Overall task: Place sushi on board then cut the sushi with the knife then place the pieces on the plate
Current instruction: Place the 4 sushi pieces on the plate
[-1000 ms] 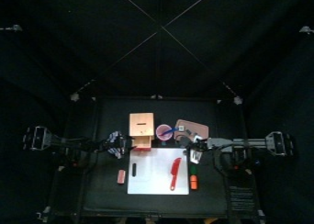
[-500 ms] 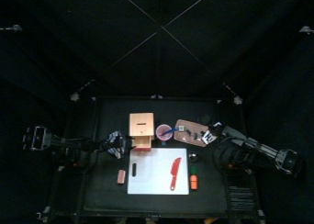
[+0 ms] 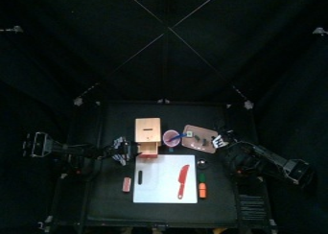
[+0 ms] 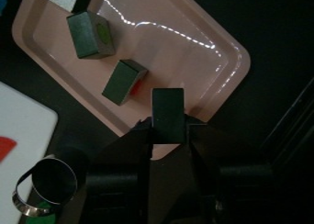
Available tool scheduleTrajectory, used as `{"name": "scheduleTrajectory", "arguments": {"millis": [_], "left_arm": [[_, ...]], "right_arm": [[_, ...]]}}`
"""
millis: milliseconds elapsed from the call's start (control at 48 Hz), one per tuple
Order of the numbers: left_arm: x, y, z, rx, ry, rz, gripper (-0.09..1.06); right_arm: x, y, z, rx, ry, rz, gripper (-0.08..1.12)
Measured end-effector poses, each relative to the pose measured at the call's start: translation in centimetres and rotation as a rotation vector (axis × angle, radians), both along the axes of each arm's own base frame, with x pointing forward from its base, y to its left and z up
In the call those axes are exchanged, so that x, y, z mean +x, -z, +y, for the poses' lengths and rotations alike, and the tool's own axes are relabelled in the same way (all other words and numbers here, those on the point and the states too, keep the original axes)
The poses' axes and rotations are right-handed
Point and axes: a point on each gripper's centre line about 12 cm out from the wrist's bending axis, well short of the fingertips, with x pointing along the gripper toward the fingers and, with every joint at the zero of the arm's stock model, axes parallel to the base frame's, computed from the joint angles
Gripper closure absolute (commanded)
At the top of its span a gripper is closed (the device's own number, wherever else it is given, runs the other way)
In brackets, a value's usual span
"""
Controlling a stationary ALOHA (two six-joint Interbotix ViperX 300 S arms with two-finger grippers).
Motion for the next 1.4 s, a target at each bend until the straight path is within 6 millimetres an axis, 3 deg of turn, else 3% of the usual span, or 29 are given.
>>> {"name": "scheduleTrajectory", "arguments": {"millis": [646, 1042, 1229, 1396], "left_arm": [[-0.6, 0.7, 0.0, -0.003, -0.003, 0.023, 0.12], [-0.7, 0.7, 0.0, -0.004, -0.003, 0.022, 0.12], [-0.6, 0.7, -0.1, -0.003, -0.001, 0.023, 0.12], [-0.6, 0.4, 0.0, -0.003, -0.002, 0.012, 0.12]], "right_arm": [[0.7, 2.9, -1.1, -0.002, -0.002, 0.030, 0.41], [1.1, 2.6, -1.2, -0.028, -0.017, 0.017, 0.12], [1.8, 1.5, -1.3, -0.048, -0.042, 0.000, 0.11], [3.3, -2.1, -0.9, -0.138, -0.133, -0.055, 0.11]]}}
